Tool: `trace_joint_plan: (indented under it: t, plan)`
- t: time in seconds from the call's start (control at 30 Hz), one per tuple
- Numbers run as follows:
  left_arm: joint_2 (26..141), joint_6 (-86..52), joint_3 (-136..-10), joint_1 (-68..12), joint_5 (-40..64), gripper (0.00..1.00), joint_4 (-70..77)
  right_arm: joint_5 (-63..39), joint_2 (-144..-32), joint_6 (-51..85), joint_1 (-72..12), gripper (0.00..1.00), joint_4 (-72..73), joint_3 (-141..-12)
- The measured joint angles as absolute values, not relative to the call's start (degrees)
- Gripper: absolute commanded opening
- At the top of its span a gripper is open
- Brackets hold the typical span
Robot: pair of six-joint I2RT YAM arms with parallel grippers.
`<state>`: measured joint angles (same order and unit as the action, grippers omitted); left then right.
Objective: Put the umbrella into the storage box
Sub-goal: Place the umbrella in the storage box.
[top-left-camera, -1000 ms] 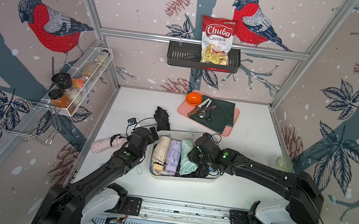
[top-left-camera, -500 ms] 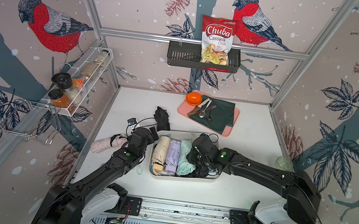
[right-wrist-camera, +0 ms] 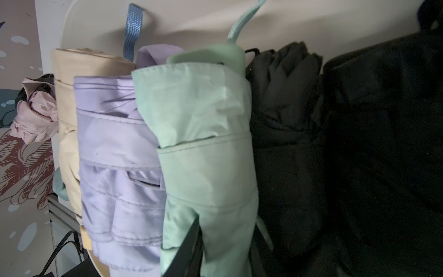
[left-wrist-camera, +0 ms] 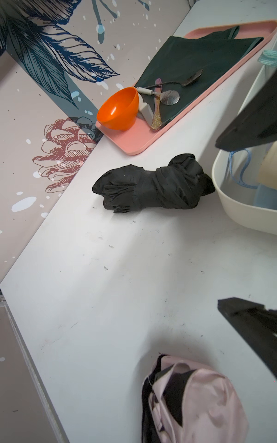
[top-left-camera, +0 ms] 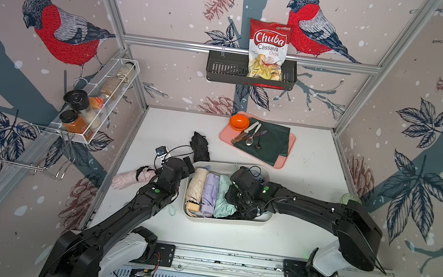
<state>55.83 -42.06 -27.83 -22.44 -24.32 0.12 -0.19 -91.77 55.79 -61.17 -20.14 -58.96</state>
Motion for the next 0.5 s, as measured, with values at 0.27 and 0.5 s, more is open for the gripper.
trace_joint_plan:
  t: [0.27, 0.5]
  plan:
    - [53.19, -42.74, -29.69, -19.92, -25.52, 0.99, -6.94, 1.52, -88.82, 54.41, -61.45, 0.57, -27.16, -60.66]
    - [50.04, -44.84, -29.69, -15.73, -24.75, 0.99, -11.60, 4.34, -85.67, 52.38, -61.41, 0.74, -31.70, -62.54]
